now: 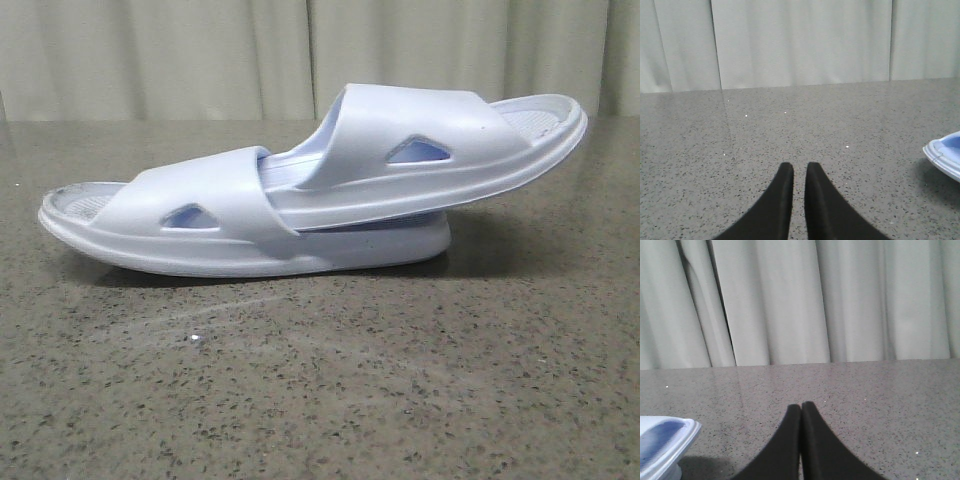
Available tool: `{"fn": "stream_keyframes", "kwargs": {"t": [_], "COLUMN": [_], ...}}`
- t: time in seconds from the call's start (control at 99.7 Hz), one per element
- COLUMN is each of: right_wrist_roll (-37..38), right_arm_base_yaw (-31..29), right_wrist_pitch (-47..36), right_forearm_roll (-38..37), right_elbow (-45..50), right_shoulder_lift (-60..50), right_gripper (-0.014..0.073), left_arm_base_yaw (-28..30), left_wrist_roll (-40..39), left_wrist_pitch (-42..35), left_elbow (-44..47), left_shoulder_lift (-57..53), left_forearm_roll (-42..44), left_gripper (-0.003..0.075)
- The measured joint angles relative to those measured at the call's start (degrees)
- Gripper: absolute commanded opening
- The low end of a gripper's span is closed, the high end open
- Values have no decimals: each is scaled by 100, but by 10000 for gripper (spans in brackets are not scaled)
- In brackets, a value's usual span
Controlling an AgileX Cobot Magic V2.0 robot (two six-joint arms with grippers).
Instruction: Insert blue slippers together front up
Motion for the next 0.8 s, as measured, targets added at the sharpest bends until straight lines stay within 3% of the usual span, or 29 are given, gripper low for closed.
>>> {"fn": "stream_keyframes", "kwargs": {"t": [0.803], "right_wrist_roll": [0], "right_arm_base_yaw": [0], "right_wrist_pitch": [0], "right_forearm_roll": [0], "right_elbow": [0], "right_shoulder_lift": [0], "right_gripper": [-107], "left_arm_base_yaw": [0], "left_wrist_roll": [0], "left_wrist_pitch": [0], "left_elbow": [0], "left_shoulder_lift": [0], "left_forearm_roll": [-238], "left_gripper": [16]}}
